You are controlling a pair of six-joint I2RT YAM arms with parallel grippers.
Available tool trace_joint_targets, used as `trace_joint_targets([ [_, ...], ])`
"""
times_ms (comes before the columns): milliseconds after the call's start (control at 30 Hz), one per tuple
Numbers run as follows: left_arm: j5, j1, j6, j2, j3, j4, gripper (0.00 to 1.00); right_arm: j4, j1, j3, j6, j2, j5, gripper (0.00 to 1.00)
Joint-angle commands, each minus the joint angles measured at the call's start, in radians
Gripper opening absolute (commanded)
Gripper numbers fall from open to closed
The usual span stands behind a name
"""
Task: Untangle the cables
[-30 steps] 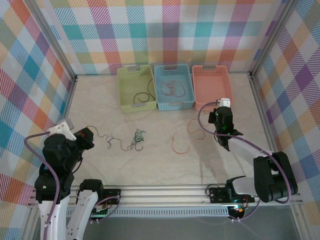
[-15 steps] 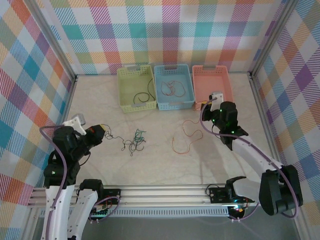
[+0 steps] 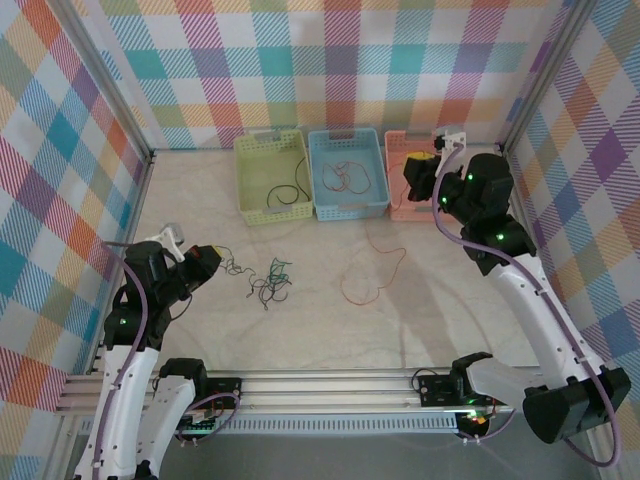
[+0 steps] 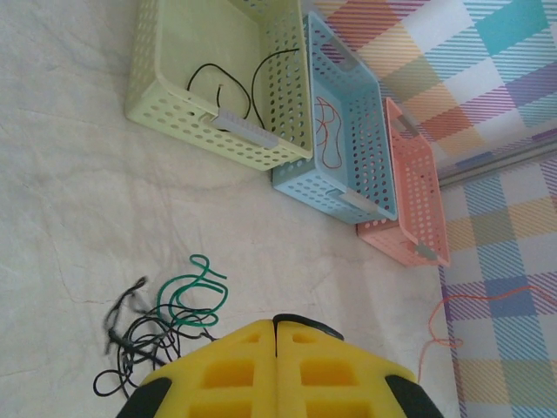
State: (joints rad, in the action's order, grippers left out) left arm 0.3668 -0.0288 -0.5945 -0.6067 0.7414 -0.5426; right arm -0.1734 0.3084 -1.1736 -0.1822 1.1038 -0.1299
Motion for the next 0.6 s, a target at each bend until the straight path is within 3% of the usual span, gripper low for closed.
trace_joint_targets([
  [0,0.019,-0.006,0.011,0.004,0.002,0.029,0.0,-0.26,0.005,0.093,-0.112,0.022,0.026,0.01],
  [233,0.034,-0.005,0.016,-0.005,0.002,0.036,0.0,-0.325,0.008,0.263,-0.209,0.093,-0.019,0.03],
  [567,0.038,-0.005,0.027,0.01,-0.002,0.02,0.0,-0.552,0.078,0.167,-0.19,0.383,-0.137,0.15],
])
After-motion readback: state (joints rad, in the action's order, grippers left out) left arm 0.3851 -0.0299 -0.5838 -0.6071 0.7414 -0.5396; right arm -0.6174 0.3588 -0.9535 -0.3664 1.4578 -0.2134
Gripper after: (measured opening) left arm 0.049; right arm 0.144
